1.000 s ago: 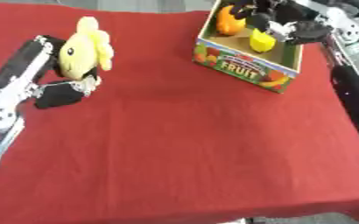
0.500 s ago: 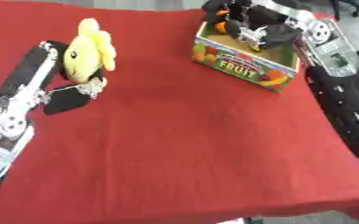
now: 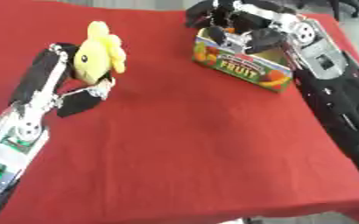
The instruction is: Pick up the objects with one hand, pass them to the other hand, and then place them into the box on the other side of the table.
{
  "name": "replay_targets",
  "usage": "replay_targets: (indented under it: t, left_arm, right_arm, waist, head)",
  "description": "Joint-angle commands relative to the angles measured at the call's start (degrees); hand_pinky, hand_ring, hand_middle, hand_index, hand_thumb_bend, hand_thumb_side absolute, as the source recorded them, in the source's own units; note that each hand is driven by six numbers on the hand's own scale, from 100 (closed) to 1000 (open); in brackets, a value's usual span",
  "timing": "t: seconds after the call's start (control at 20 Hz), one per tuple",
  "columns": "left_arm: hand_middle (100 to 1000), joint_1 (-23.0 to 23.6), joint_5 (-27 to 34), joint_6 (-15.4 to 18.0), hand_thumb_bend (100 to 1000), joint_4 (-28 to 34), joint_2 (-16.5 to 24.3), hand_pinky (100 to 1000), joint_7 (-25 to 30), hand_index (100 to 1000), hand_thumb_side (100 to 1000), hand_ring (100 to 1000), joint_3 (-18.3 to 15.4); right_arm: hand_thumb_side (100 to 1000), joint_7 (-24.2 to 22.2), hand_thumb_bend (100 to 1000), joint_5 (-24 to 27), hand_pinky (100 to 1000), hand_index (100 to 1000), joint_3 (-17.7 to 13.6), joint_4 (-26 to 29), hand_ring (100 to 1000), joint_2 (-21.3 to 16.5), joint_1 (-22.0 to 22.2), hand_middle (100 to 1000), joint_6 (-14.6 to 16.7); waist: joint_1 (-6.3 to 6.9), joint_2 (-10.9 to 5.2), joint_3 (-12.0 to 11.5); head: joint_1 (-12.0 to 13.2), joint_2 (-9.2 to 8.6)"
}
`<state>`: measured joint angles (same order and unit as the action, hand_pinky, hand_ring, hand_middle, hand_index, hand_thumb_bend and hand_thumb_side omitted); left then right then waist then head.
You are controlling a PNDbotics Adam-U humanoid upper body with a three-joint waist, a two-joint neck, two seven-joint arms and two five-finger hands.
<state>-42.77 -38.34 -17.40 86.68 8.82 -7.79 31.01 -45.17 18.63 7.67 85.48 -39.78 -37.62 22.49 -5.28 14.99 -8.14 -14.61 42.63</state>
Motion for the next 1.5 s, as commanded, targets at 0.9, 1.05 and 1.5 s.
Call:
replay_targets:
  t: [0.9, 1.05, 1.5]
  left_arm:
    - [428, -0.95, -15.09, 1.67, 100, -6.00, -5.77, 499, -9.30, 569, 123, 458, 0.04]
    - [429, -1.07, -18.38, 1.31, 100, -6.38, -6.36, 494, -9.83, 567, 100, 453, 0.11]
    - [428, -1.47, -19.75, 0.91, 100, -7.01, -7.92, 492, -10.32, 568, 100, 448, 0.49]
  right_arm:
    - [511, -6.80, 100, -10.98, 936, 954, 1.96, 1.70, 1000, 0.22, -2.49, 827, 8.20]
    - [518, -6.80, 100, -11.93, 937, 962, 2.15, 1.65, 1000, 0.43, -2.48, 829, 8.43]
    - [569, -6.80, 100, -12.66, 940, 966, 3.48, 2.46, 1000, 0.89, -2.43, 831, 7.12]
  waist:
    - [-0.61, -0.79, -0.15]
    - [-0.59, -0.79, -0.09]
    - [-0.47, -0.78, -0.04]
  head:
    - [-0.71, 0.00]
    - [-0.80, -0.13]
    - [-1.34, -0.27]
